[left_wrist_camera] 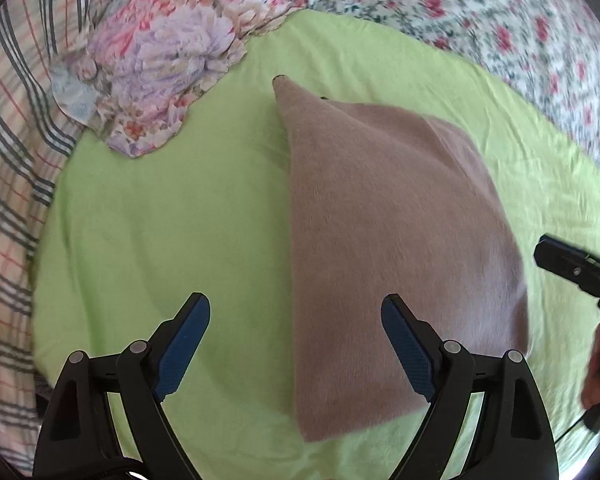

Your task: Fold small clothes

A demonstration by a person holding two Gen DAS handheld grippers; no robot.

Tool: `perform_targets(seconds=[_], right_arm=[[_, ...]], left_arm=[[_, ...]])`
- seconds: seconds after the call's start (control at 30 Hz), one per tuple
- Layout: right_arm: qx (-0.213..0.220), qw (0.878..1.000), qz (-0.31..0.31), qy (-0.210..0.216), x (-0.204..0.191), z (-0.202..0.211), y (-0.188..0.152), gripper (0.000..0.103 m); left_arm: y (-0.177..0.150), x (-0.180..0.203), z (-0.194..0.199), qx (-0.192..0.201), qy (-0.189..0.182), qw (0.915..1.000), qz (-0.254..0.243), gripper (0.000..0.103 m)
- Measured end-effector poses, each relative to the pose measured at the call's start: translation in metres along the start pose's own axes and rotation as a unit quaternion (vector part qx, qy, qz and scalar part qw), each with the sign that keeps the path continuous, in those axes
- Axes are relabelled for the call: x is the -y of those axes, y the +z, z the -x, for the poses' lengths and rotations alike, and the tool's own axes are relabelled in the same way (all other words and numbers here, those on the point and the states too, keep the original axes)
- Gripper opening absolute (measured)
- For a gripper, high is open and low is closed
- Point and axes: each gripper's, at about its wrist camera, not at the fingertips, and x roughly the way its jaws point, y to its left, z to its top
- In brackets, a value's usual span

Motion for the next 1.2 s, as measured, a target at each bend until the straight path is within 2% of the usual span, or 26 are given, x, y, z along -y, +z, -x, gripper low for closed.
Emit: perform_targets(seconds=[0.1,0.17,0.2,0.23,0.27,0.33,0.4,0.53,0.7,0.77,0.87,0.93,1.0,1.2], right_arm=[[0.007,0.999,-0.050,0.010,0.017,-0.016,0.014,0.075],[0.007,0.996,-0.087,0.012,0.032,-0.029,0.021,0.067],[0.001,0.995,-0.101,0.016,0.037,-0.037,0.023,0.049],[-0.013,0.994,-0.110,0.023,0.041,-0.045,0.023,0.020],[-0.026,0.993,-0.109,0.023,0.042,-0.052,0.024,0.010],[-0.013,0.997,-0.076,0.002,0.034,-0.044,0.029,0.008],[0.005,0.999,-0.048,-0.017,0.028,-0.032,0.032,0.007],[-0.032,0.998,-0.044,-0.044,0.040,-0.061,0.030,0.007],[-0.028,0.997,-0.051,-0.046,0.037,-0.061,0.029,0.008],[-0.027,0.997,-0.053,-0.041,0.036,-0.053,0.030,0.011],[-0.021,0.997,-0.046,-0.055,0.031,-0.037,0.027,0.022],[-0.015,0.998,-0.041,-0.051,0.027,-0.026,0.024,0.037],[-0.010,0.999,-0.032,-0.043,0.021,-0.016,0.019,0.046],[-0.009,0.999,0.014,-0.041,-0.007,0.004,-0.005,0.056]], left_arm=[[0.018,-0.012,-0.015,-0.003,-0.028,0.9991,0.031,0.088],[0.027,-0.017,-0.027,-0.005,-0.033,0.9987,0.039,0.088],[0.031,-0.019,-0.034,-0.008,-0.029,0.9987,0.041,0.088],[0.034,-0.021,-0.040,-0.013,-0.026,0.9987,0.042,0.088],[0.037,-0.022,-0.050,-0.022,-0.028,0.9983,0.046,0.088],[0.040,-0.023,-0.056,-0.027,-0.036,0.9977,0.051,0.087],[0.042,-0.018,-0.054,-0.017,-0.032,0.9985,0.041,0.087],[0.039,-0.009,-0.066,-0.022,-0.022,0.9990,0.031,0.088],[0.041,-0.008,-0.066,-0.023,-0.014,0.9993,0.025,0.091],[0.041,-0.004,-0.059,-0.018,0.007,0.9998,0.008,0.091],[0.036,0.002,-0.047,-0.013,0.031,0.9994,-0.008,0.091],[0.030,0.005,-0.039,-0.010,0.048,0.9987,-0.018,0.091],[0.023,0.006,-0.031,-0.008,0.062,0.9977,-0.025,0.091],[-0.003,0.011,-0.007,0.001,0.089,0.9954,-0.037,0.091]])
